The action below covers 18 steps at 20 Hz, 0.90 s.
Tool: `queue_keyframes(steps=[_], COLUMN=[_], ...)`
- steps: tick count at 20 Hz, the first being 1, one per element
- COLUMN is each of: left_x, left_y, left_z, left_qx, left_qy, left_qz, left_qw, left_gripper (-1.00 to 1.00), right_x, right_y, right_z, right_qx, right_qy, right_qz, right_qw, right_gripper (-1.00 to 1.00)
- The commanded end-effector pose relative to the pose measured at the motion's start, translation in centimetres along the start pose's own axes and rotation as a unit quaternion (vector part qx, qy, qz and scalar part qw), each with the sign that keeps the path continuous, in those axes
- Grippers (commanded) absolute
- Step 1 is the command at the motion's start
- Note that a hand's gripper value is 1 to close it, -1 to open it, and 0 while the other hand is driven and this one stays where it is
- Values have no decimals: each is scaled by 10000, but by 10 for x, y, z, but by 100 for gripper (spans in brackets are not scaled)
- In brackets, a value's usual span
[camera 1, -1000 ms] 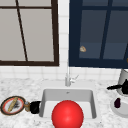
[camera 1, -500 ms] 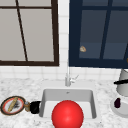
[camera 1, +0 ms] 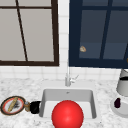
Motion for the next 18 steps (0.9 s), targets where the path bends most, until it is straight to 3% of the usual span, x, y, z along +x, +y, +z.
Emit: queue_keyframes(steps=[1, 5, 18], left_x=[0, 0, 0], left_y=[0, 0, 0], left_z=[0, 0, 0], left_qx=[0, 0, 0], left_qy=[0, 0, 0], left_qz=[0, 0, 0], left_qw=[10000, 10000, 10000], left_gripper=[0, 0, 0], right_x=[-9, -1, 30], right_y=[-20, -29, -44], right_z=[21, 45, 114], right_qx=[120, 40, -758], right_qy=[-52, 3, 50], right_qz=[-320, -584, -927], right_qw=[9994, 9983, 9928], right_gripper=[-100, -100, -100])
